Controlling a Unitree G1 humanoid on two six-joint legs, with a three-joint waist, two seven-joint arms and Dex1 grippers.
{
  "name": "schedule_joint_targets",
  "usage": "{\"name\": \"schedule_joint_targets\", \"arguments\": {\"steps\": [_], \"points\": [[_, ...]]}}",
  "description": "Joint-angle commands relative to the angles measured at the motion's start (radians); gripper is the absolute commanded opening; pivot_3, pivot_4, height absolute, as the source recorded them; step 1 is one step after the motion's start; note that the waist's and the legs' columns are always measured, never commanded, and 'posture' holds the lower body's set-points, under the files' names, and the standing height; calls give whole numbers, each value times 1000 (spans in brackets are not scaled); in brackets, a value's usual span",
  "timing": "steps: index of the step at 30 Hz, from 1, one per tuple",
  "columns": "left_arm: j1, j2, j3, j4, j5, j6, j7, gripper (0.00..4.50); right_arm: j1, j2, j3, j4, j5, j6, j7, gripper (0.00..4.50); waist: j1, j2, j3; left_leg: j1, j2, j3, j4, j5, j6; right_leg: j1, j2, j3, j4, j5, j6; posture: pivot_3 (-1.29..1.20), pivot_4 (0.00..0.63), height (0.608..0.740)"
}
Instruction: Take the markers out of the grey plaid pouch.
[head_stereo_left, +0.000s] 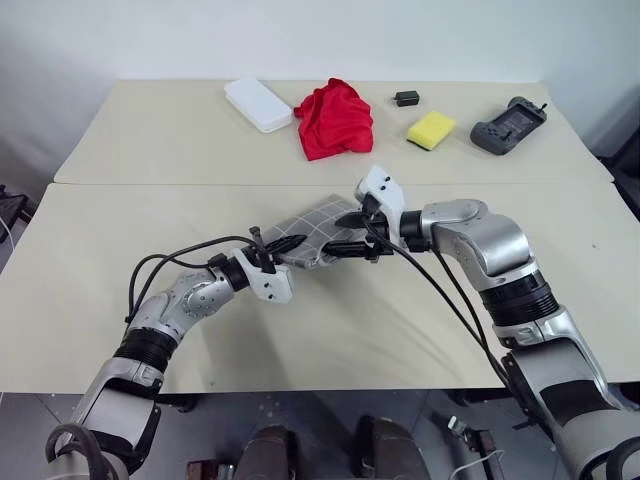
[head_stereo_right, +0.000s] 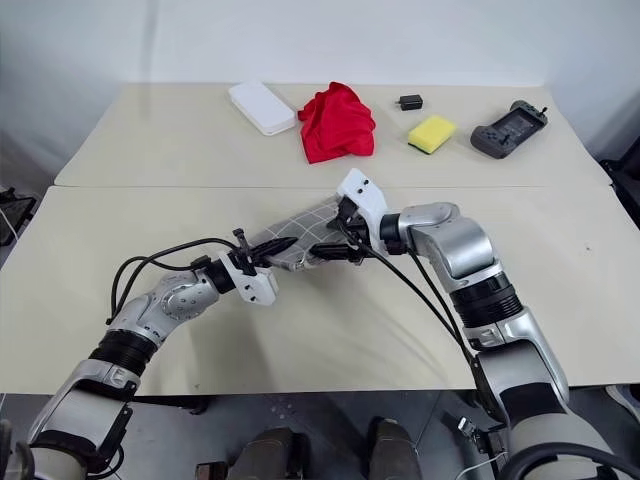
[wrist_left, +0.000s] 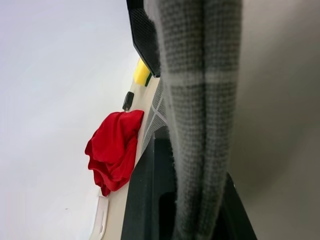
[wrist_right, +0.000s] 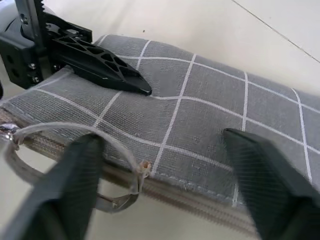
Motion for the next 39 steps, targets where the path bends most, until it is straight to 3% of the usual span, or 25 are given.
{"name": "schedule_joint_targets", "arguments": {"steps": [1, 9, 14, 18, 21, 23, 27, 34, 38, 39], "points": [[0, -6, -6, -4, -19, -2, 0, 0, -15, 12, -3, -19, -19, -60, 23, 2550, 0, 0, 0, 0, 0, 0, 0, 0, 0, 0, 0, 0, 0, 0, 0, 0, 150, 740], [8, -10, -1, -3, -47, 1, -14, 0, 15, 16, -76, -16, -34, -194, 11, 22, 0, 0, 0, 0, 0, 0, 0, 0, 0, 0, 0, 0, 0, 0, 0, 0, 150, 740], [20, -25, 15, -4, -167, -9, -85, 0, 28, -16, -128, 7, -49, -230, -10, 22, 0, 0, 0, 0, 0, 0, 0, 0, 0, 0, 0, 0, 0, 0, 0, 0, 150, 740], [73, -51, 20, -83, -486, 50, -318, 0, 24, -61, -169, 65, -67, -261, -21, 22, -3, 0, 0, 0, 1, -1, 0, 0, 0, 0, 0, 0, 0, 0, 0, 0, 150, 740], [155, -37, 16, -242, -773, 235, -565, 0, 24, -117, -204, 127, -88, -297, -27, 22, -3, 0, 0, 0, 1, -2, 0, 0, 0, 0, 0, 0, 0, 0, 0, 0, 150, 740], [197, -17, 26, -327, -882, 356, -674, 0, 25, -147, -221, 163, -101, -325, -30, 22, -2, 0, 0, 0, 3, -2, 0, 0, 0, 0, 0, 0, 0, 0, 0, 0, 150, 740], [236, 2, 71, -402, -979, 508, -767, 0, 30, -192, -242, 217, -127, -381, -26, 22, -4, 0, 0, 0, 1, -1, 0, 0, 0, 0, 1, 1, -1, 0, 0, 0, 150, 740], [233, 11, 164, -427, -1031, 658, -839, 0, 59, -259, -263, 290, -145, -504, 34, 22, -2, 0, 0, 0, 1, 1, 0, 0, 0, 0, 1, 1, -1, 0, 0, 0, 150, 740], [231, 0, 181, -438, -1039, 716, -874, 0, 71, -230, -289, 240, -74, -474, 77, 22, -3, 0, 0, 0, 2, 1, 0, 0, 0, 0, 1, 1, -1, 0, 0, 0, 150, 740], [229, -2, 181, -437, -1036, 727, -882, 0, 89, -235, -290, 184, -3, -395, 151, 22, -3, 0, 0, 1, 2, 1, 0, 0, 0, 0, 1, 1, -1, 0, 0, 0, 150, 740]]}}
